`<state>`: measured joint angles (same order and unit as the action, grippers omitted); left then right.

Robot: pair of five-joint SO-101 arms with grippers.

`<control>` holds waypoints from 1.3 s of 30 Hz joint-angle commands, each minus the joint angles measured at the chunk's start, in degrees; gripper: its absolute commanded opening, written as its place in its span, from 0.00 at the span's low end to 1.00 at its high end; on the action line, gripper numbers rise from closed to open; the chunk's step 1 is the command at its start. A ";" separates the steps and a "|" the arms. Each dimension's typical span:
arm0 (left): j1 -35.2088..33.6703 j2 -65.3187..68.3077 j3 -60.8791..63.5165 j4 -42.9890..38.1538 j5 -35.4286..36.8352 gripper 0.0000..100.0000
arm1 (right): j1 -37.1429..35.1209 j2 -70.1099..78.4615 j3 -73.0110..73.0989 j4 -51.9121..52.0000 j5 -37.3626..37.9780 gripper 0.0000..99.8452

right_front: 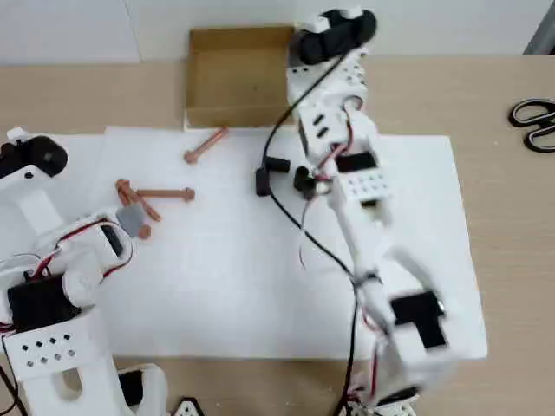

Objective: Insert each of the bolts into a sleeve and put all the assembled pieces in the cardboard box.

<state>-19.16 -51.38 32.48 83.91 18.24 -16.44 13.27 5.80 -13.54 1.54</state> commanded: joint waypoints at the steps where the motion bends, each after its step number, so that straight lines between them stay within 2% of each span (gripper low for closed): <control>1: -0.26 -0.44 -2.33 0.62 -0.53 0.28 | -0.75 9.19 -12.66 -6.37 0.18 0.00; 11: -0.26 -0.44 -2.33 0.70 -0.53 0.28 | -3.65 34.86 -36.48 -7.78 0.44 0.01; 15: -0.18 -0.44 -2.33 0.70 -0.53 0.28 | -4.70 42.95 -42.73 -7.34 0.44 0.12; 18: -0.18 -0.44 -2.33 0.70 -0.53 0.28 | -5.05 47.16 -46.86 -2.68 0.35 0.20; 25: -0.09 -0.44 -2.33 0.70 -0.53 0.28 | -4.35 51.74 -56.53 3.03 0.26 0.22; 32: -0.09 -0.44 -2.33 0.70 -0.53 0.28 | -3.56 51.74 -70.95 17.36 0.26 0.22; 39: 0.00 -0.44 -2.33 0.70 -0.53 0.28 | -1.63 52.00 -98.90 48.92 0.26 0.22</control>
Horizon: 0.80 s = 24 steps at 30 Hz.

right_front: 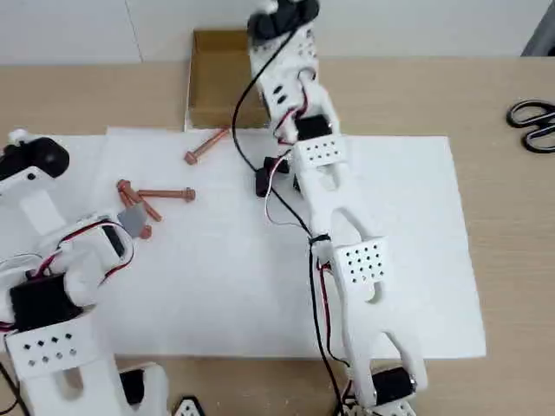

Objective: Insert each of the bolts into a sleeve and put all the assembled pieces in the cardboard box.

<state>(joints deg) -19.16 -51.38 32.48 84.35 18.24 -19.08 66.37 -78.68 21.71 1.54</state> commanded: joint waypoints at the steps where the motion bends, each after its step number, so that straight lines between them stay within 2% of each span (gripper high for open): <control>1: 0.00 -0.44 -2.33 0.26 -0.62 0.28 | 1.10 -1.01 -18.11 18.24 0.26 0.22; 8: 0.00 -0.44 -2.33 0.26 -0.70 0.28 | 4.26 -6.99 -17.76 37.85 0.18 0.22; 17: 0.00 -0.44 -2.33 5.36 -0.79 0.28 | 4.26 -18.86 -17.67 73.45 0.09 0.22; 24: 0.00 -0.44 -2.33 7.56 -0.79 0.28 | 6.37 -19.12 -17.32 75.21 0.18 0.22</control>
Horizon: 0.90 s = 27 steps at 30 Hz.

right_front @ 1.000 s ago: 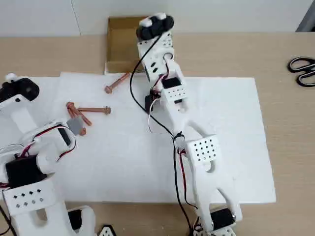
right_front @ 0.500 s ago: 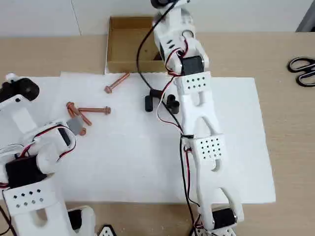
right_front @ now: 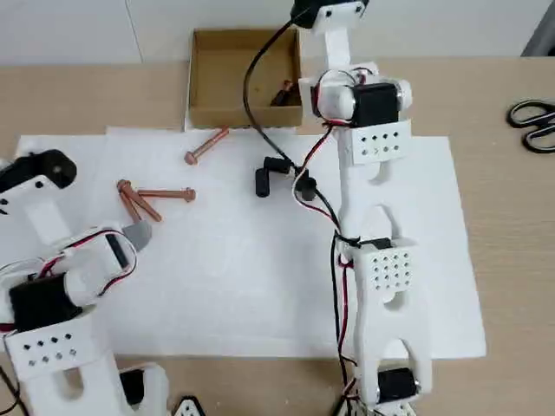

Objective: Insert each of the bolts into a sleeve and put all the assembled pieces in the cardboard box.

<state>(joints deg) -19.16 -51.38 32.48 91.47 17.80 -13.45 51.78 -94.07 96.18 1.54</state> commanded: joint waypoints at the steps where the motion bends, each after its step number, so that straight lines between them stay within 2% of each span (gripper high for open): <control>1: 0.00 -0.44 -2.33 0.44 -0.35 0.28 | 0.75 -4.53 -1.93 0.92 0.18 0.22; 8: 0.00 -0.44 -2.59 0.35 -0.35 0.28 | 0.84 -4.97 -1.93 1.10 0.88 0.22; 12: 0.00 -0.44 -2.51 0.44 -0.35 0.28 | 0.92 -5.05 -1.93 1.10 5.98 0.22; 15: 0.00 -0.44 -2.51 0.44 -0.35 0.28 | 1.01 -5.05 -1.14 1.10 6.59 0.20; 22: 0.00 -0.44 -2.42 0.44 -0.35 0.28 | 4.09 -13.05 17.76 1.10 6.42 0.06; 27: 0.00 -0.44 -2.42 0.44 -0.35 0.28 | 4.53 -26.59 38.95 0.84 6.33 0.07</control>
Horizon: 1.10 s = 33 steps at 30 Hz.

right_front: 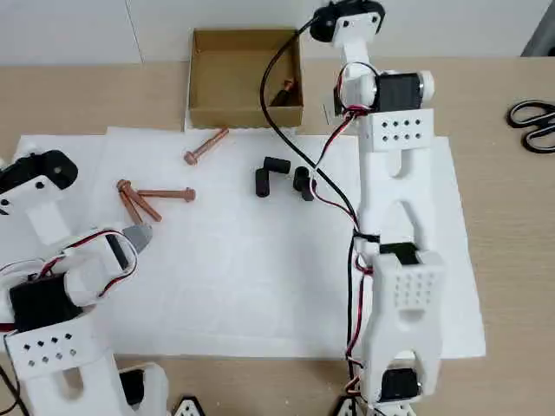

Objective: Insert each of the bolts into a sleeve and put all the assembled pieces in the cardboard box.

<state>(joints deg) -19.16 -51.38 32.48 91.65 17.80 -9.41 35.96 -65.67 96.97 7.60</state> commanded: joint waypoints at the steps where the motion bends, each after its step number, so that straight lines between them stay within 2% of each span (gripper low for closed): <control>1: 0.00 -0.44 -2.42 0.26 -0.35 0.28 | 0.40 -13.67 14.33 -0.13 0.26 0.07; 8: 0.00 -0.44 -1.27 0.26 -0.35 0.28 | -2.07 -30.02 34.37 -0.40 0.18 0.07; 14: 0.00 -0.44 1.45 0.00 -0.35 0.28 | -3.82 -29.49 48.18 -10.95 -1.32 0.07; 17: 0.00 -0.44 1.19 -0.18 -0.35 0.28 | -5.32 -26.15 49.67 -13.23 -3.87 0.07; 24: 0.00 -0.44 1.45 -0.18 -0.35 0.28 | -6.73 -18.51 49.49 -22.02 -3.34 0.07; 33: 0.00 -0.44 1.45 -0.18 -0.35 0.28 | -6.46 -12.97 49.49 -26.15 -3.78 0.07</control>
<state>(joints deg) -19.16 -51.38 34.15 91.65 17.80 -15.74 22.95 -16.00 71.91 4.26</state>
